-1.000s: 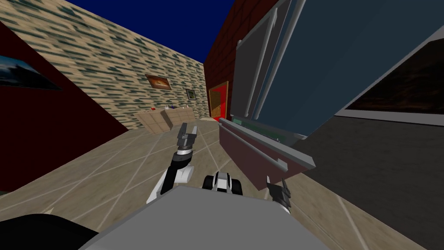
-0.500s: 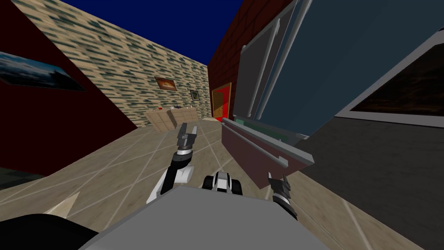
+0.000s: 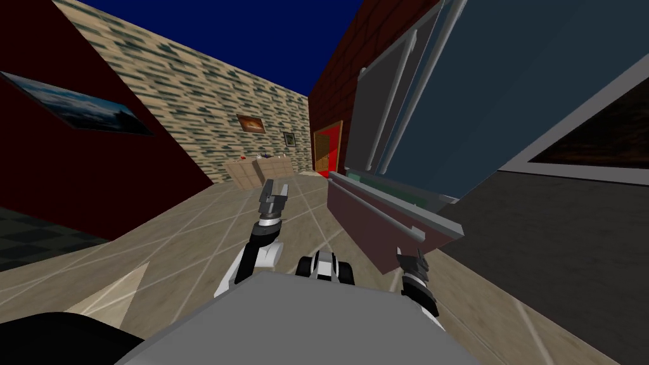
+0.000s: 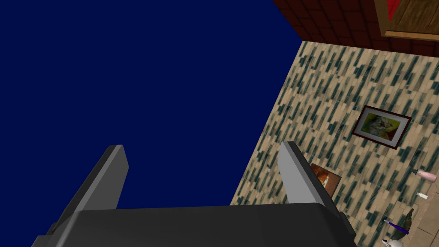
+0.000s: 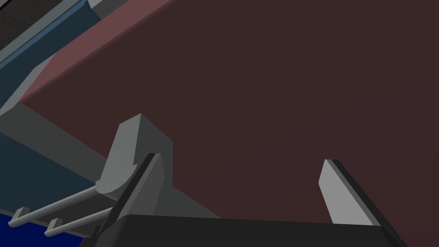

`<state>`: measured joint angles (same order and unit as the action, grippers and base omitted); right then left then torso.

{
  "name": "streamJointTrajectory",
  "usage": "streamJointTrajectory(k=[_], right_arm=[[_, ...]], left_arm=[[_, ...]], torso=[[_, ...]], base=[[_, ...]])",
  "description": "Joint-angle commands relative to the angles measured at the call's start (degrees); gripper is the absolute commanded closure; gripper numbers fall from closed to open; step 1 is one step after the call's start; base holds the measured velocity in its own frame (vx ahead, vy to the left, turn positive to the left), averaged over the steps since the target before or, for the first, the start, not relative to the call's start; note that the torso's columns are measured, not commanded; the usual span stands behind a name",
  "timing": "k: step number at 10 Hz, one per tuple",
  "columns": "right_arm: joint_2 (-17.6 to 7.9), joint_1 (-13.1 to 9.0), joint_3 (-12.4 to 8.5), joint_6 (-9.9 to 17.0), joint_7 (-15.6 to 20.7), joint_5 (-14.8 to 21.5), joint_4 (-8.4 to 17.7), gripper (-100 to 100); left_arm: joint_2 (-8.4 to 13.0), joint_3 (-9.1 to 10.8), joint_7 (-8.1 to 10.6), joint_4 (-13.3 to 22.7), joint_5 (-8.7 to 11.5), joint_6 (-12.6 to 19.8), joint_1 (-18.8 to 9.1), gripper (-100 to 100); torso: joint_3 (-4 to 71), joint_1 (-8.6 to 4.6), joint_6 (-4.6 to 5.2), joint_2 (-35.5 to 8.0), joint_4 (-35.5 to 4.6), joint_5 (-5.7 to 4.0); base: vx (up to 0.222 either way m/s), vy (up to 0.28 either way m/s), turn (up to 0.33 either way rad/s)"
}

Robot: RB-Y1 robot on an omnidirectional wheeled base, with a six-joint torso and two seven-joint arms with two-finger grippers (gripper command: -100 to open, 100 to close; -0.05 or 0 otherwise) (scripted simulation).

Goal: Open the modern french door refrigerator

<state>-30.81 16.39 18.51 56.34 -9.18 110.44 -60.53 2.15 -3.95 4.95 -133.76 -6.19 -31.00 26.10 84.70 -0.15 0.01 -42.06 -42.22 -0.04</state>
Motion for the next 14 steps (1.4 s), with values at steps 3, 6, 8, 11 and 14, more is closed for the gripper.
streamJointTrajectory(k=[3,6,8,11,14], right_arm=[[-4.83,-7.01,1.84,-0.50,0.42,-8.00,6.84,-100],[-9.42,-11.11,3.61,-1.14,1.07,-12.49,10.98,-100],[-9.50,-13.62,3.61,-1.14,1.07,-15.99,12.95,-100],[-13.45,-16.93,5.39,-1.78,1.72,-20.59,16.22,-100],[-14.17,-20.23,5.39,-1.78,1.72,-23.46,18.83,-100]], left_arm=[[0.00,0.00,0.00,0.00,0.00,0.00,0.00,0],[0.00,-0.01,0.00,0.00,0.00,0.00,-0.02,0],[0.00,0.00,0.00,0.00,0.00,0.00,0.00,0],[0.00,0.00,0.00,0.00,0.00,0.00,-0.01,0],[0.01,0.01,0.00,0.00,0.00,0.00,0.01,0]], torso=[[-0.09,0.08,0.02,-0.13,-0.05,0.04],[-0.22,0.29,-0.08,-0.42,-0.10,0.06],[-0.25,0.52,0.27,-0.56,-0.31,0.52],[-0.38,0.91,-0.20,-0.78,-0.41,0.58],[-0.21,1.06,0.18,-0.61,-0.54,1.08]], base=[[-0.089,0.074,0.043],[-0.092,0.061,0.162],[-0.050,0.066,-0.017],[-0.093,0.067,0.121],[-0.032,0.030,0.004]])
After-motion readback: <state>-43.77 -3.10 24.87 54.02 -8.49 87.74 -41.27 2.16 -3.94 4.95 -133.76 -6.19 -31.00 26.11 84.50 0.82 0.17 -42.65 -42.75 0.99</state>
